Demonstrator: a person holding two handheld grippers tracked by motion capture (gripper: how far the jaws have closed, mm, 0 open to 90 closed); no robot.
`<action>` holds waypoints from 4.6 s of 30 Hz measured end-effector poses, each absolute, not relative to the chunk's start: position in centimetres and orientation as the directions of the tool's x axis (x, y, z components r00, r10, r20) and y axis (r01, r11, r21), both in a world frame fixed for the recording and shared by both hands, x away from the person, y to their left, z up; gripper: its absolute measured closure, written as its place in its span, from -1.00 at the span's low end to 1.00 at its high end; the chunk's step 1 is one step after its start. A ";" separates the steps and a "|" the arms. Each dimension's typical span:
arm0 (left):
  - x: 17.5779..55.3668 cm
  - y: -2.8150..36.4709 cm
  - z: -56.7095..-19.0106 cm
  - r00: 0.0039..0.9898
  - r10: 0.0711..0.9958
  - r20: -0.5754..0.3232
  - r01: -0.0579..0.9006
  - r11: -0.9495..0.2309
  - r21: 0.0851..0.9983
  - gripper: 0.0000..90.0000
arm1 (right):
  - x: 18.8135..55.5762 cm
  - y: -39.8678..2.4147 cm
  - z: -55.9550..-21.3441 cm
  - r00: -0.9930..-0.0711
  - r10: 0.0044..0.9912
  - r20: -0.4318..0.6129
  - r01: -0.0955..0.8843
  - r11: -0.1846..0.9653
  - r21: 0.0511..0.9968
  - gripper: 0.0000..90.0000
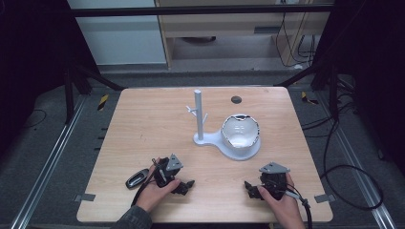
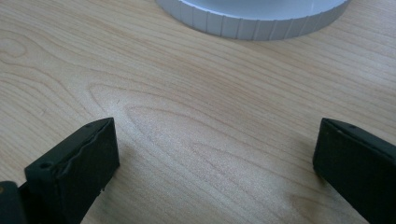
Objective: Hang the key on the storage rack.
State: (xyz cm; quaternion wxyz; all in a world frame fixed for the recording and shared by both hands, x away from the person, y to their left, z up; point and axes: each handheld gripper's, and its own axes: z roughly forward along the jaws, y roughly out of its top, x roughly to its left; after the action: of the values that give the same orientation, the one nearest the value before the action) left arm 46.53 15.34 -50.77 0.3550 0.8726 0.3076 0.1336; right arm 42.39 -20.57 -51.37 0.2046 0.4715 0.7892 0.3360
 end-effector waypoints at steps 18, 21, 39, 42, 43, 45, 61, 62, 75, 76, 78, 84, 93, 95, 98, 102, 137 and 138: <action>49.5 19.7 -42.1 0.750 0.655 0.091 0.545 -0.690 0.476 -0.83 | 41.6 -21.3 -51.4 -0.491 0.871 -0.008 0.600 0.345 0.722 -0.99; 49.5 21.3 -41.0 0.758 0.646 0.091 0.543 -0.703 0.459 -0.86 | 41.6 -21.3 -51.4 -0.489 0.872 -0.007 0.601 0.343 0.722 -0.99; 51.6 21.7 -44.3 0.802 0.592 0.082 0.568 -0.797 0.207 -0.30 | 41.4 -21.2 -51.4 -0.481 0.877 -0.007 0.603 0.336 0.723 -0.98; 51.5 21.3 -44.8 0.811 0.579 0.083 0.560 -0.810 0.174 -0.19 | 41.4 -21.2 -51.4 -0.480 0.877 -0.006 0.604 0.336 0.723 -0.99; 51.5 21.2 -44.9 0.813 0.577 0.083 0.559 -0.812 0.168 -0.15 | 41.4 -21.2 -51.4 -0.481 0.877 -0.007 0.604 0.336 0.723 -0.99; 51.5 21.1 -45.1 0.814 0.576 0.082 0.561 -0.814 0.150 -0.08 | 41.4 -21.2 -51.4 -0.480 0.877 -0.006 0.604 0.336 0.723 -0.99; 51.9 20.7 -45.8 0.815 0.576 0.067 0.565 -0.815 0.129 0.34 | 41.4 -21.2 -51.4 -0.479 0.878 -0.006 0.604 0.335 0.723 -0.99; 52.0 20.7 -45.8 0.815 0.577 0.063 0.566 -0.814 0.131 0.38 | 41.4 -21.2 -51.4 -0.478 0.878 -0.005 0.605 0.334 0.723 -0.99; 52.0 20.6 -45.8 0.826 0.561 0.056 0.552 -0.825 0.121 0.76 | 41.4 -21.1 -51.4 -0.480 0.877 -0.003 0.606 0.334 0.722 -0.99; 52.0 20.6 -45.8 0.827 0.560 0.057 0.551 -0.826 0.120 0.77 | 41.4 -21.1 -51.4 -0.480 0.877 -0.003 0.606 0.334 0.722 -0.99; 51.9 20.7 -45.6 0.825 0.563 0.056 0.553 -0.823 0.126 0.77 | 41.4 -21.1 -51.4 -0.481 0.877 -0.002 0.606 0.334 0.722 -0.99; 51.2 21.0 -45.0 0.827 0.560 0.055 0.547 -0.822 0.156 0.78 | 41.4 -21.1 -51.4 -0.482 0.876 -0.003 0.605 0.334 0.723 -0.99; 49.9 22.4 -43.5 0.811 0.580 0.080 0.552 -0.803 0.225 0.78 | 41.3 -21.1 -51.4 -0.481 0.877 -0.006 0.603 0.336 0.724 -0.99; 49.5 22.6 -43.2 0.807 0.583 0.095 0.552 -0.801 0.231 0.78 | 41.3 -21.1 -51.4 -0.481 0.877 -0.006 0.603 0.336 0.724 -0.99; 49.2 22.9 -42.9 0.805 0.585 0.101 0.550 -0.800 0.241 0.78 | 41.4 -21.1 -51.4 -0.484 0.875 -0.003 0.604 0.337 0.723 -0.99; 48.6 23.7 -42.2 0.794 0.595 0.125 0.550 -0.791 0.268 0.78 | 41.5 -20.9 -51.4 -0.490 0.872 -0.003 0.601 0.340 0.724 -0.99; 45.2 26.0 -38.0 0.672 0.725 0.150 0.450 -0.560 0.695 0.80 | 41.9 -20.2 -51.4 -0.496 0.868 -0.006 0.597 0.346 0.724 -0.99; 45.3 25.8 -38.0 0.673 0.723 0.157 0.439 -0.561 0.701 0.80 | 41.8 -20.2 -51.4 -0.496 0.869 -0.006 0.597 0.346 0.724 -0.99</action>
State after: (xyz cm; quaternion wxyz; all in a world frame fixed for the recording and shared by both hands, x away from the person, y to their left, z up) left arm 45.27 25.78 -38.00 0.3226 0.8558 0.3395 0.2197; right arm 41.85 -20.22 -51.37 0.2002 0.4606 0.7955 0.3391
